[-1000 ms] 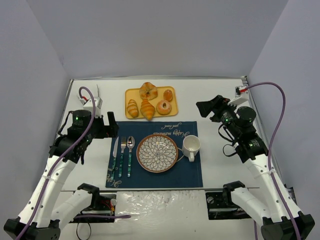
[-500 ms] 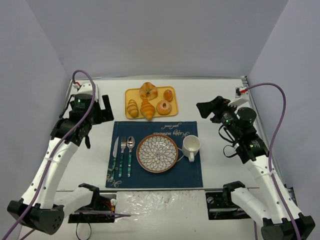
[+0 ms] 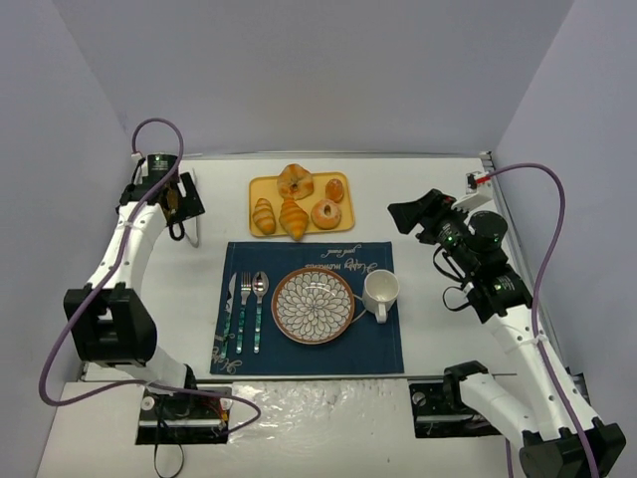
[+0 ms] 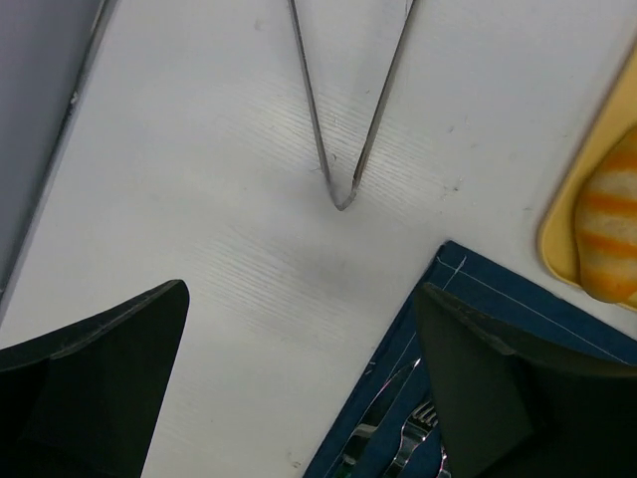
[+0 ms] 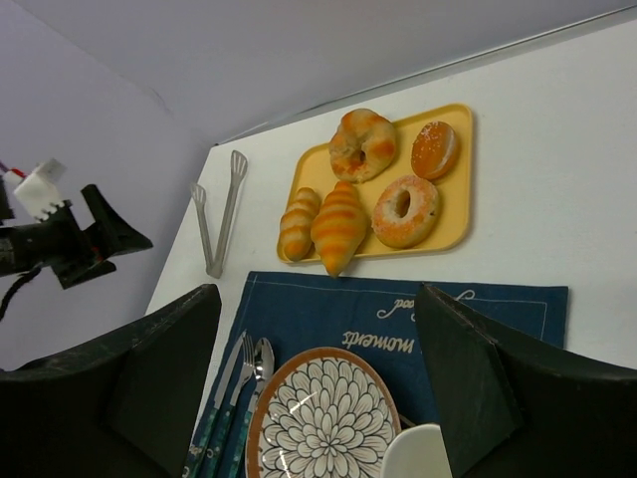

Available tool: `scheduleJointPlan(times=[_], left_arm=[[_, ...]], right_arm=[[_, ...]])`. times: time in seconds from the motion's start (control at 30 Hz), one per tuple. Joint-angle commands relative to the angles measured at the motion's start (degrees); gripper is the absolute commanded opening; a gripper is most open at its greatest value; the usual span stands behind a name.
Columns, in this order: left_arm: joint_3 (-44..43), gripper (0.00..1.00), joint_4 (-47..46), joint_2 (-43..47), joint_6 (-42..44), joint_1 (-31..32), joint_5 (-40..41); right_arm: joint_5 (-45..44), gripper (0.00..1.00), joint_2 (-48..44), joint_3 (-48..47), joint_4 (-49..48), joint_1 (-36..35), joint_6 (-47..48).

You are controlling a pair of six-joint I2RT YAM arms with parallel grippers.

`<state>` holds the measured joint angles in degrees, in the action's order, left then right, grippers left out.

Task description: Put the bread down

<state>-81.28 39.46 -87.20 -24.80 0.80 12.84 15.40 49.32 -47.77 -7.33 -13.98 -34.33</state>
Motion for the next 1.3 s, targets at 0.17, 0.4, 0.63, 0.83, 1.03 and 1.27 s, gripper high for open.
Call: scheduleJointPlan(times=[0.17,0.4,0.63,0.83,1.03,1.27], left_arm=[[-5.38,0.94,-6.94,-10.09,1.15,-2.82,-7.3],[-8.72,0.94,-8.26,-18.26,2.56,-3.17,-6.6],[-10.92,0.95,-8.52,-23.54,2.3,-4.31,-5.81],[-13.2,0.94,-7.91,-27.31,2.3,-5.02,-6.16],[-15.49,0.94,-7.91,-30.92,2.03,-5.81,-7.21],[-18.21,0.94,-7.56,-34.79,1.77,-6.68,-7.65]], right_arm=[[2.53,1.0,1.83,-0.04,-6.55,-0.7,-1.53],[2.35,1.0,1.83,-0.75,-6.12,-0.79,-0.39],[2.18,1.0,2.44,-1.28,-5.68,-0.79,0.66],[2.09,1.0,3.32,-1.1,-5.59,-0.7,1.1],[1.83,1.0,4.29,-1.1,-5.67,-0.7,1.63],[2.01,1.0,5.7,-1.36,-5.67,-0.7,2.42]])
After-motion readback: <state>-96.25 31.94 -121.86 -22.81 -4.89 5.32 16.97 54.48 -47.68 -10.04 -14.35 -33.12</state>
